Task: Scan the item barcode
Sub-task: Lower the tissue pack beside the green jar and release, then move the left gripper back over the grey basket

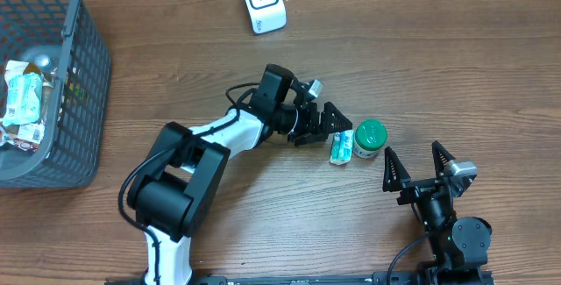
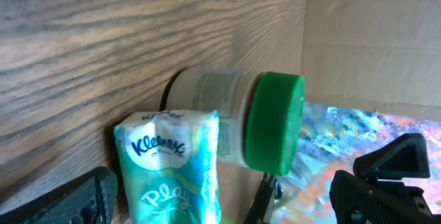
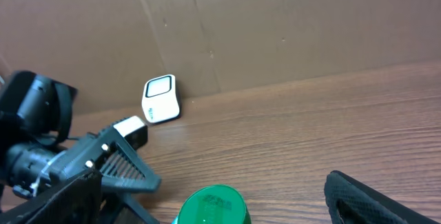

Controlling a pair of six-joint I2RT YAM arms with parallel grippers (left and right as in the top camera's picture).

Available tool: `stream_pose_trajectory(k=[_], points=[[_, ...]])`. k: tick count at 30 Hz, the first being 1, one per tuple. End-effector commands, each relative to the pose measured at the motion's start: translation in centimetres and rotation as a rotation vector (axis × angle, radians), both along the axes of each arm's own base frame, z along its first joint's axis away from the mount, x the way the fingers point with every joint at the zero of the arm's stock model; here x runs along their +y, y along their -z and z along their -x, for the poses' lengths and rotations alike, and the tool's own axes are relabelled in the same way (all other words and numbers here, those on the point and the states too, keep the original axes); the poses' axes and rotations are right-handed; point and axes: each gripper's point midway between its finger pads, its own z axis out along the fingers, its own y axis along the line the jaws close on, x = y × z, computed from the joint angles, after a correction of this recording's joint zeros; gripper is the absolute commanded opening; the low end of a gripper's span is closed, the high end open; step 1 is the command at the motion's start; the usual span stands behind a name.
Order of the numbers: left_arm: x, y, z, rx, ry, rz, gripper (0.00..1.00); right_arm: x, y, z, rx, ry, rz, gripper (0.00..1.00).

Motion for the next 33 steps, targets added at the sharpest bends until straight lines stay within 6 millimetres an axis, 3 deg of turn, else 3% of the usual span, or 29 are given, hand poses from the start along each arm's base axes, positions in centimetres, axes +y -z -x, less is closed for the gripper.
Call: stream_pose_trajectory(k=[1, 6, 9, 13, 18, 21, 24, 26, 28, 33], points=[[0.5, -2.9, -1.1, -0.142, -0.023, -0.015, 1.00, -0.3, 0.2, -0.1, -0.002, 0.017, -0.003, 1.00], [1.1, -5.0, -1.5, -0.233, -0.030, -0.054, 1.00, -0.3, 0.2, -0.1, -0.002, 0.017, -0.003, 1.00], [2.1, -6.5, -2.4, -0.285, -0.037, -0.168, 1.00, -0.3, 0.2, -0.1, -0.001, 0.017, -0.003, 1.00], [6.3, -12.2, -5.4, -0.432, -0.082, -0.518, 1.00, -0.3, 0.2, -0.1, -0.002, 0.017, -0.003, 1.00], [15.8, -22.8, -9.8, -0.640, -0.392, -0.919, 1.00, -0.3, 0.2, -0.1, -0.002, 0.017, -0.003, 1.00], [21.7, -30.1, -11.2, -0.766, -0.581, -1.035, 1.00, -0.3, 0.2, -0.1, -0.001, 0.017, -0.003, 1.00], [27.3, -34.9, -11.9, -0.820, -0.751, -1.077, 1.00, -0.3, 0.2, -0.1, -0.001, 0.017, -0.003, 1.00], [31.3, -37.0, -12.1, -0.817, -0.863, -1.081, 1.00, -0.3, 0.2, -0.1, -0.001, 0.017, -0.003, 1.00], [35.1, -37.8, -12.1, -0.784, -0.960, -1.086, 1.00, -0.3, 0.2, -0.1, -0.002, 0.017, -0.003, 1.00], [43.7, -36.4, -11.9, -0.659, -1.067, -1.083, 1.00, -0.3, 0.2, -0.1, -0.002, 0.017, -0.003, 1.00]])
